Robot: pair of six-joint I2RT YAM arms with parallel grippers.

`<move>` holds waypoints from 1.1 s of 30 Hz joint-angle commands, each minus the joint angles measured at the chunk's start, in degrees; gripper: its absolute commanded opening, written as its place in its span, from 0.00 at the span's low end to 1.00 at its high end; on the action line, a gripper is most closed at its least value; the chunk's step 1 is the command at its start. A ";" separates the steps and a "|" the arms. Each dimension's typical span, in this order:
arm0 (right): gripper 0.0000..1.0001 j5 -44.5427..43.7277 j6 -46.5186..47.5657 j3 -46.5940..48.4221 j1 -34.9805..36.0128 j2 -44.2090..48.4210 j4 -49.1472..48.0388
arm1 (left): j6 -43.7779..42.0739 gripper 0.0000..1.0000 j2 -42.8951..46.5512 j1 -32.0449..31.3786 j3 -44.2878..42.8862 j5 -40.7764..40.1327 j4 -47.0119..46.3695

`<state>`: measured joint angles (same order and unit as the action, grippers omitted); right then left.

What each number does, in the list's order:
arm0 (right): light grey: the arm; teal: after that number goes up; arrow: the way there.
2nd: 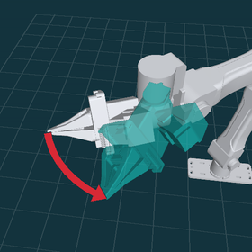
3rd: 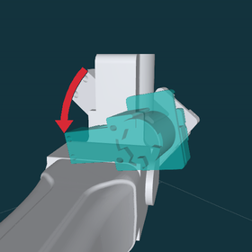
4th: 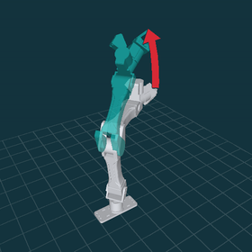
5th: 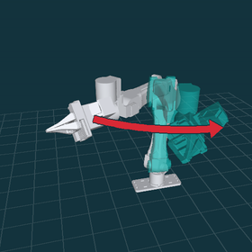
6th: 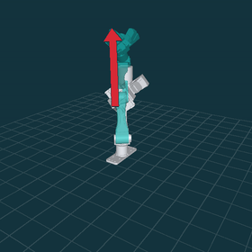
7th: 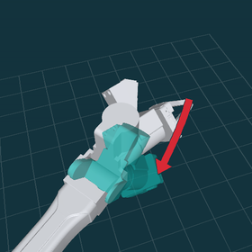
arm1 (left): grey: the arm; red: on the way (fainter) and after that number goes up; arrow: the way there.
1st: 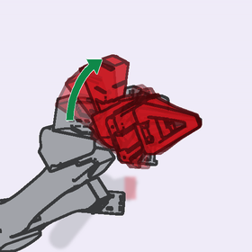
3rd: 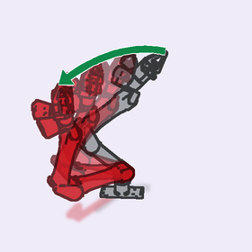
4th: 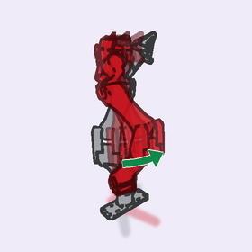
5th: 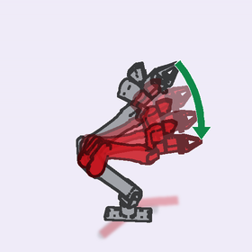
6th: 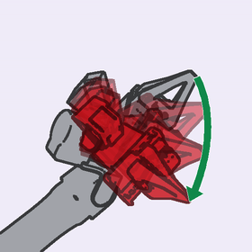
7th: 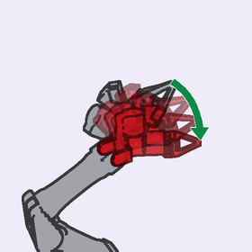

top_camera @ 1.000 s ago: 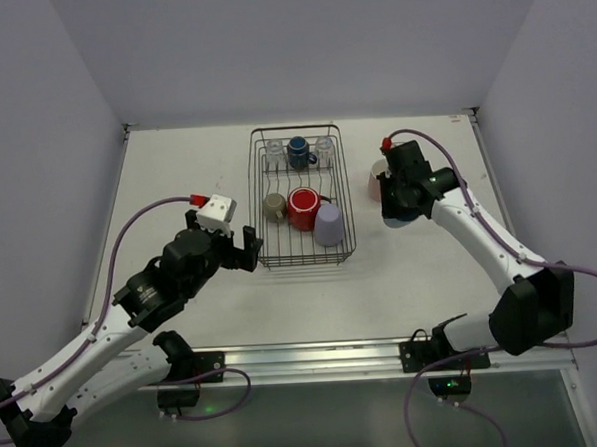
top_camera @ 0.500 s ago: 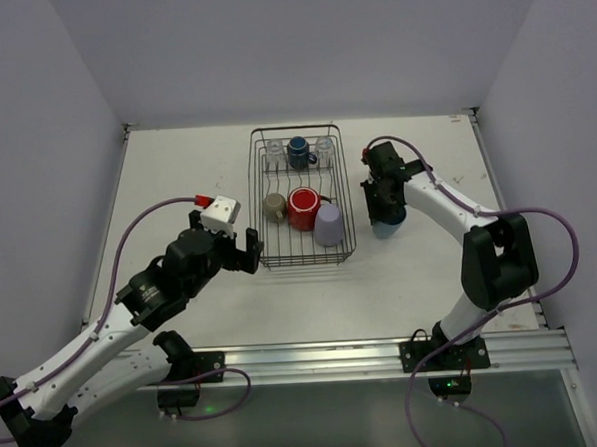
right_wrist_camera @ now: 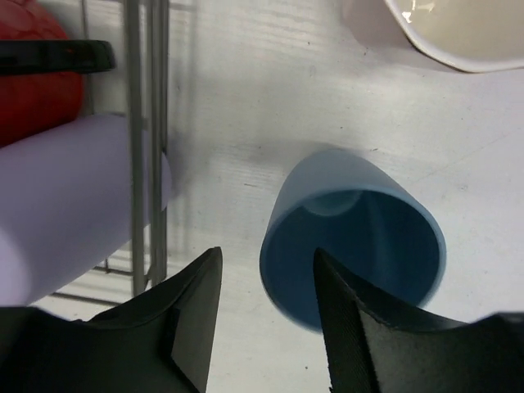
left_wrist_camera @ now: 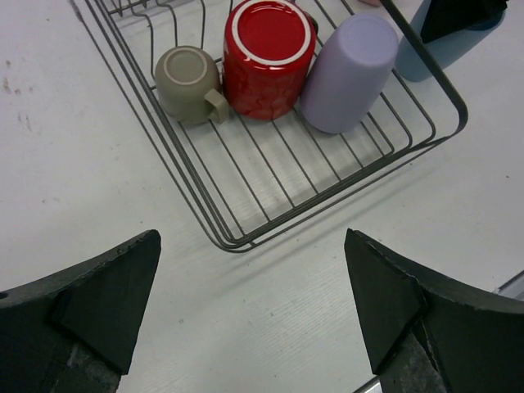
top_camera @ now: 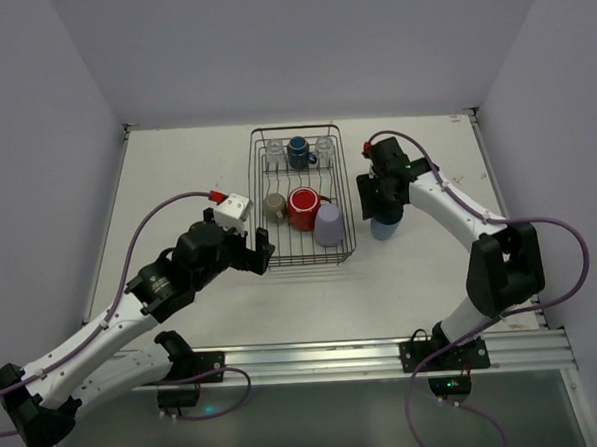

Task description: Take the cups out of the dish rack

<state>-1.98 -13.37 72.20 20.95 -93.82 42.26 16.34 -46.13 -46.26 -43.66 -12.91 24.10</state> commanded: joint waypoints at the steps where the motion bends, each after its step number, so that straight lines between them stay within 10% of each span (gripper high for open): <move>1: 0.52 1.10 -0.34 2.24 0.14 9.85 -0.86 | 2.29 0.98 -1.59 0.21 -4.15 5.33 -3.18; 6: 0.63 1.63 -3.24 -0.83 0.23 22.43 -4.37 | 5.19 0.91 -8.34 -1.72 -6.96 8.25 -7.91; 18: 0.40 10.24 -13.17 -24.82 0.23 57.49 -18.79 | 2.47 0.89 -34.44 -5.95 -20.32 1.04 -15.83; 33: 0.40 12.09 -13.26 -29.05 0.23 67.01 -16.95 | 0.45 0.87 -51.15 -6.03 -30.69 -0.45 -16.10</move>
<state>8.56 -25.85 43.86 20.99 -27.70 27.27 18.26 -95.81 -52.16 -71.20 -11.03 10.31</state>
